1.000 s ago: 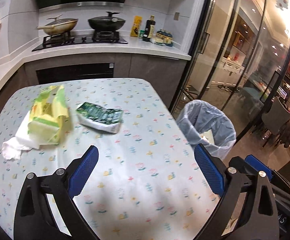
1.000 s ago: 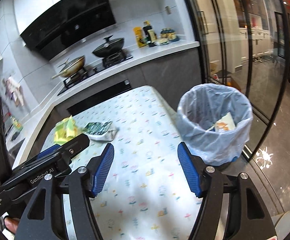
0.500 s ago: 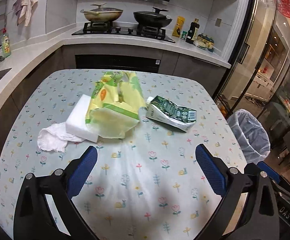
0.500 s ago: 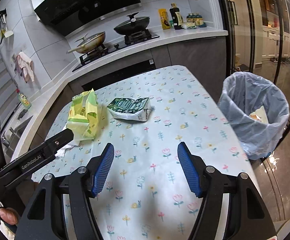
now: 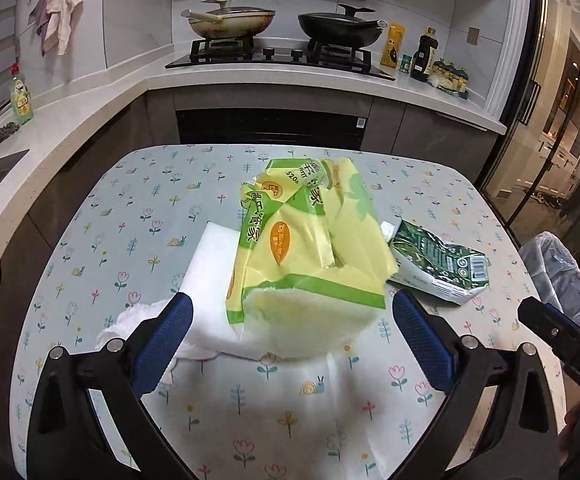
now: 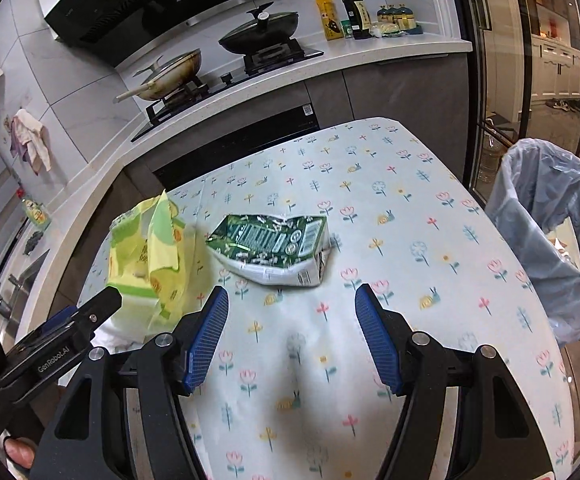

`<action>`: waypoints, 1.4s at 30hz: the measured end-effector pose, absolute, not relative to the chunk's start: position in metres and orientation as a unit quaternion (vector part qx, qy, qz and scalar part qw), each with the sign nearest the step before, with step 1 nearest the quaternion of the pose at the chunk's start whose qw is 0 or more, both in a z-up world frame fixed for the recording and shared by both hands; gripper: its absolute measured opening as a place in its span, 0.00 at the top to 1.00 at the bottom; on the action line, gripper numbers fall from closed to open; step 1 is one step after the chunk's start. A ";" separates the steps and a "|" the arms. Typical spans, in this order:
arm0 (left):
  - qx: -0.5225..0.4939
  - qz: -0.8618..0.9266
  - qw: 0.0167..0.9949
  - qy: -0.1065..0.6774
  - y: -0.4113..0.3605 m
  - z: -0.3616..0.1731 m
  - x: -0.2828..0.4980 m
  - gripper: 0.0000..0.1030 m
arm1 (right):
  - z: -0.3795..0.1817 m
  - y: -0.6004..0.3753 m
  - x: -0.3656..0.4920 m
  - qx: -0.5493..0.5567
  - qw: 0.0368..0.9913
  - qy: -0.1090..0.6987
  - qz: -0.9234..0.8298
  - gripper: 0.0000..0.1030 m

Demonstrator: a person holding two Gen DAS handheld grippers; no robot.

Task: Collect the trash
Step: 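Grasp the yellow snack bag with the left tool while the right tool grasps the green packet, then carry the yellow bag with the left tool while the right tool carries the green packet to the bin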

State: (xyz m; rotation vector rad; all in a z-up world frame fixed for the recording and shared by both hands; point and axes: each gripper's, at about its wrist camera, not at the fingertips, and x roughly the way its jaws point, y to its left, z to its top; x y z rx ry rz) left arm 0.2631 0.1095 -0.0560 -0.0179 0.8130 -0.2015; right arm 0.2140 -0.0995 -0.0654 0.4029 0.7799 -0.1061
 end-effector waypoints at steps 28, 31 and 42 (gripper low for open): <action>-0.019 -0.171 0.890 0.423 0.078 -0.072 0.281 0.83 | -0.114 -0.119 0.273 0.226 0.887 0.400 -0.043 0.84; -0.019 -0.172 0.890 0.423 0.075 -0.070 0.278 0.83 | -0.108 -0.120 0.268 0.221 0.890 0.396 -0.044 0.86; -0.011 -0.198 0.890 0.410 0.051 -0.049 0.252 0.86 | -0.080 -0.152 0.221 0.226 0.901 0.361 -0.080 0.87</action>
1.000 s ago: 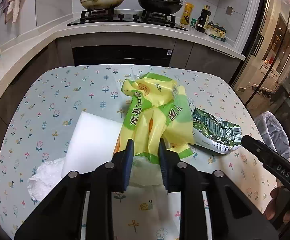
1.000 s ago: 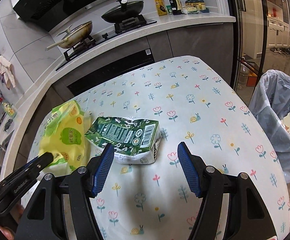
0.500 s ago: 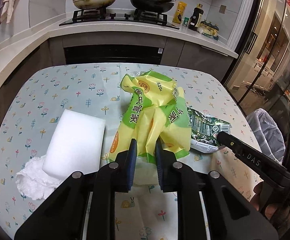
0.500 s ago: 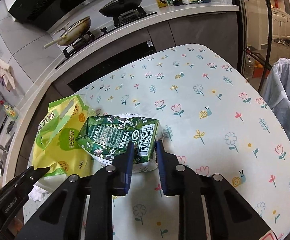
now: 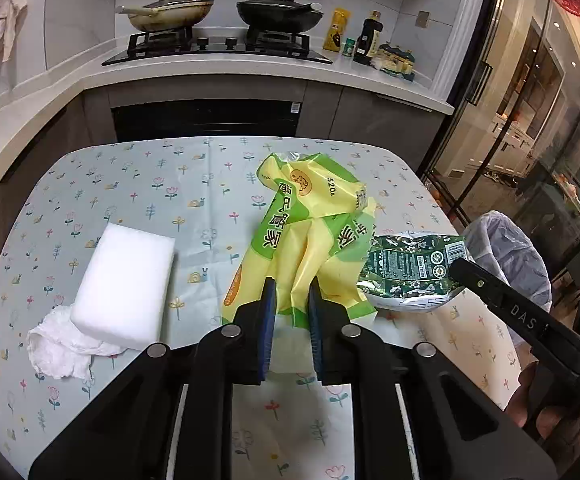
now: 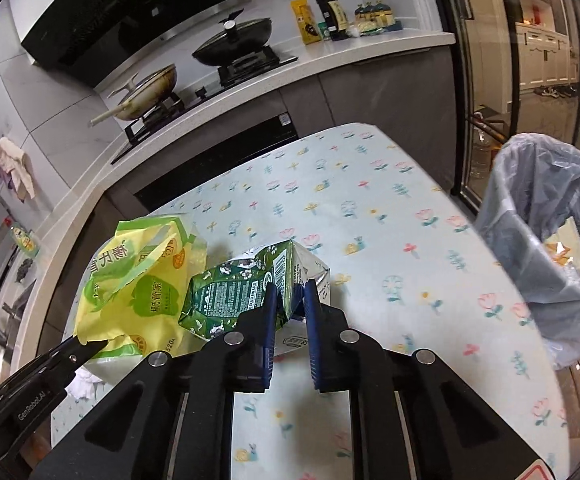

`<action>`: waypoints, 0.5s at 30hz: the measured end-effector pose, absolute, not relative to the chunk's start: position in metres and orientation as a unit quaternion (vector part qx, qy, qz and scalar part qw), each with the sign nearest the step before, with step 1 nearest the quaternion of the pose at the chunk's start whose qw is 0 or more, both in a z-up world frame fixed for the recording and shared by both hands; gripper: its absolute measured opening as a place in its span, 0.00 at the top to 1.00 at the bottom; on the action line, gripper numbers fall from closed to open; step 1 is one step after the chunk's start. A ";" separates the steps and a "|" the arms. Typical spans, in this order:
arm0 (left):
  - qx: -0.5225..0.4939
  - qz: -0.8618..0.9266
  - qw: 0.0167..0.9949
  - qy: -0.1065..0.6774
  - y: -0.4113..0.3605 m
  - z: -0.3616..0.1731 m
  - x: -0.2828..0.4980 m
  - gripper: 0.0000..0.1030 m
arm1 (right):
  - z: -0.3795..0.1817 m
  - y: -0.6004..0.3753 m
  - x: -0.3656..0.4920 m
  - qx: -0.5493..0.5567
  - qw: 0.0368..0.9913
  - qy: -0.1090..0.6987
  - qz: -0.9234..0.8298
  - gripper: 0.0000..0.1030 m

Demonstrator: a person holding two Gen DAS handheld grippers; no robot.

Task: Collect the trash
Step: 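Carry the yellow bag with the left tool while the right tool carries the green packet to the bin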

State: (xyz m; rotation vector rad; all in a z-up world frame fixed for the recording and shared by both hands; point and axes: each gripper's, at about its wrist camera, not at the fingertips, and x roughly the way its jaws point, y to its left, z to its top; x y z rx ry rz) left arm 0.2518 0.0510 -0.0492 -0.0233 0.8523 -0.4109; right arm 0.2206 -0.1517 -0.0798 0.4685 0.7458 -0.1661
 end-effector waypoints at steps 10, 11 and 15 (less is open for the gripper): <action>0.000 -0.237 0.884 0.403 0.002 -0.035 0.218 0.86 | -0.065 -0.213 0.159 0.248 0.901 0.332 -0.131 0.89; 0.001 -0.242 0.883 0.403 -0.004 -0.034 0.216 0.86 | -0.064 -0.220 0.156 0.250 0.899 0.332 -0.135 0.89; 0.007 -0.260 0.877 0.404 -0.029 -0.031 0.204 0.86 | -0.068 -0.235 0.139 0.255 0.895 0.340 -0.137 0.89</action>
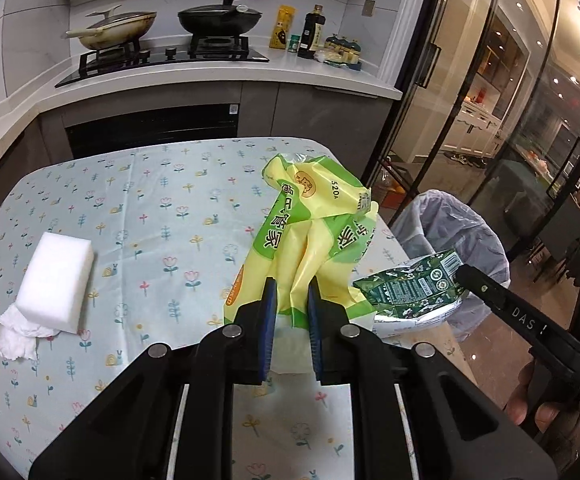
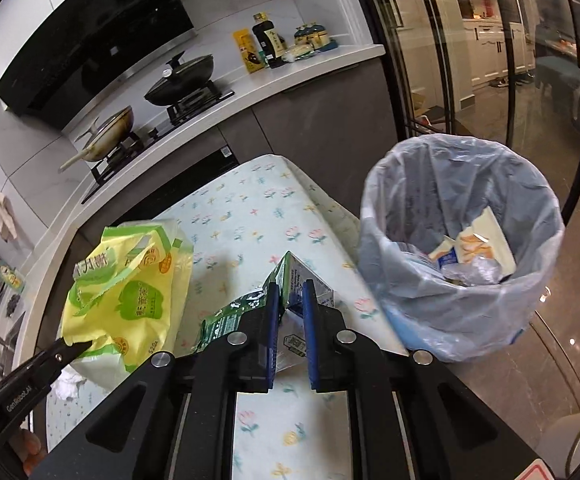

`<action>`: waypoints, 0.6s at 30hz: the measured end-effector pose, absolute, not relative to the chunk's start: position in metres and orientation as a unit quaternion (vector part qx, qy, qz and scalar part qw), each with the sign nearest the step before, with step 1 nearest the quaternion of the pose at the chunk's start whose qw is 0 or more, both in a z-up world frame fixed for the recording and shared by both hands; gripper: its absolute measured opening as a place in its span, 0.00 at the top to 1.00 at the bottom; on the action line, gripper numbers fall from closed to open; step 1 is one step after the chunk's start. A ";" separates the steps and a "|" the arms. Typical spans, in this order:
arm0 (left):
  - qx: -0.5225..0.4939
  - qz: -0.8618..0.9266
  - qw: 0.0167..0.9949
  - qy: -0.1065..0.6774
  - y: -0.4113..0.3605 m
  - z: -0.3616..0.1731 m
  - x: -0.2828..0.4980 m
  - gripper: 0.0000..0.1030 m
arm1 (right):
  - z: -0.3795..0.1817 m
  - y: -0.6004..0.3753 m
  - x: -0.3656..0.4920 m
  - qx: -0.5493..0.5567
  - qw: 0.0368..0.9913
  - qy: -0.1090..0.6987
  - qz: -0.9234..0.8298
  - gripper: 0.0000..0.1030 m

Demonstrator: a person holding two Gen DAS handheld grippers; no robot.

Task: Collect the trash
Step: 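Carry the yellow bag with the left tool while the right tool carries the green packet to the bin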

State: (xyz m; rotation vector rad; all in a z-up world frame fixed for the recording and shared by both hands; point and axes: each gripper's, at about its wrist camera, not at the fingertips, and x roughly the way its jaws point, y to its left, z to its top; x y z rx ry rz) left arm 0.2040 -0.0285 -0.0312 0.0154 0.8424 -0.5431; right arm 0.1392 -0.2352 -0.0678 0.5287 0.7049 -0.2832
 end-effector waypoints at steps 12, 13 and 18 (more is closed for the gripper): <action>0.028 -0.275 0.860 0.428 -0.063 -0.052 0.184 0.86 | -0.106 -0.251 0.093 0.312 0.865 0.370 -0.133 0.70; 0.029 -0.275 0.859 0.431 -0.064 -0.055 0.183 0.86 | -0.109 -0.251 0.091 0.320 0.861 0.373 -0.129 0.67; 0.033 -0.277 0.854 0.439 -0.068 -0.064 0.177 0.86 | -0.121 -0.240 0.087 0.352 0.849 0.384 -0.090 0.64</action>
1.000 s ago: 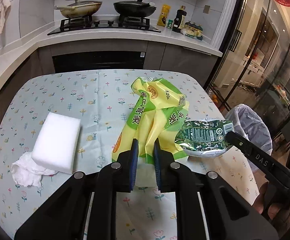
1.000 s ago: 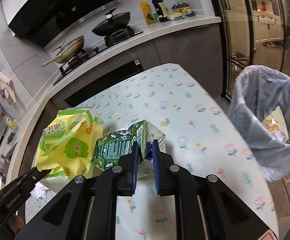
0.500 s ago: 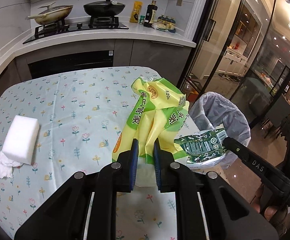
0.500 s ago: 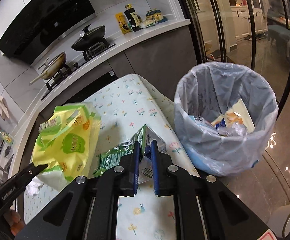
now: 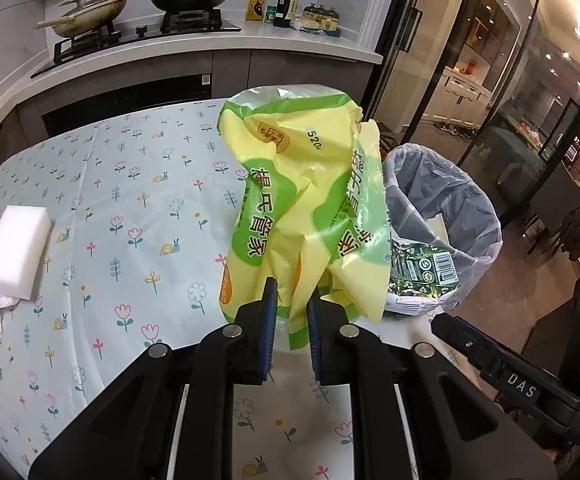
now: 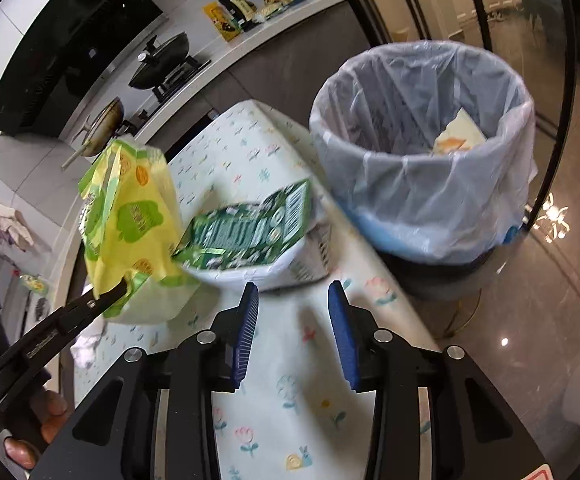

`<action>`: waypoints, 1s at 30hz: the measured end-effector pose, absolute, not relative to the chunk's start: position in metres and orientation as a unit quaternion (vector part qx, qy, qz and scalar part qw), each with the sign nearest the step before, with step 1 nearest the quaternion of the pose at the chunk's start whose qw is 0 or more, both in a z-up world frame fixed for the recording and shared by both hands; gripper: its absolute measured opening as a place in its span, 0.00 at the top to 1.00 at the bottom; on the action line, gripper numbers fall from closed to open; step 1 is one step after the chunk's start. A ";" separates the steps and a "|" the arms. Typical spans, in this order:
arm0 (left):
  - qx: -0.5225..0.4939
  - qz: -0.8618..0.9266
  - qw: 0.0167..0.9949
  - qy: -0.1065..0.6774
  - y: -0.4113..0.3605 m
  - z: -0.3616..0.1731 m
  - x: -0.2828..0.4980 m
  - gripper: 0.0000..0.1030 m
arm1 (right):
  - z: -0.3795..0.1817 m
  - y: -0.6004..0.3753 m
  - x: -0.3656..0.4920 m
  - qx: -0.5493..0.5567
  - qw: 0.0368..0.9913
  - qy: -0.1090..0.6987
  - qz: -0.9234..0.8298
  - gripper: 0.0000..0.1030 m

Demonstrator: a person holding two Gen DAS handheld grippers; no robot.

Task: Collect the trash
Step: 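Carry the yellow bag with the left tool while the right tool carries the green packet to the bin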

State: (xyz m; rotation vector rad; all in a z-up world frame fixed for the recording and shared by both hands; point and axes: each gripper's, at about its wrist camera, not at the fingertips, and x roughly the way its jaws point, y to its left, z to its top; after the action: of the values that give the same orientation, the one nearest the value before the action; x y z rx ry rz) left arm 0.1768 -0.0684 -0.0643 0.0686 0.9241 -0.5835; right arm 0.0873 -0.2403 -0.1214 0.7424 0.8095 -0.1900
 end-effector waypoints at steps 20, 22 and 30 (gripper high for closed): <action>0.039 -0.278 0.849 0.448 -0.071 -0.074 0.177 0.87 | -0.156 -0.280 0.118 0.555 0.771 0.307 -0.065 0.69; 0.039 -0.277 0.850 0.447 -0.072 -0.072 0.177 0.87 | -0.149 -0.282 0.119 0.542 0.780 0.307 -0.063 0.75; 0.049 -0.298 0.853 0.426 -0.098 -0.051 0.180 0.90 | -0.106 -0.297 0.117 0.456 0.834 0.294 -0.098 0.84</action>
State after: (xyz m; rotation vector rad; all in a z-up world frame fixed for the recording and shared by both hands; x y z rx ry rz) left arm 0.1796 -0.0985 -0.0510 0.1038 0.8955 -0.6273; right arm 0.1171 -0.2973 -0.1058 0.9656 0.6237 -0.2073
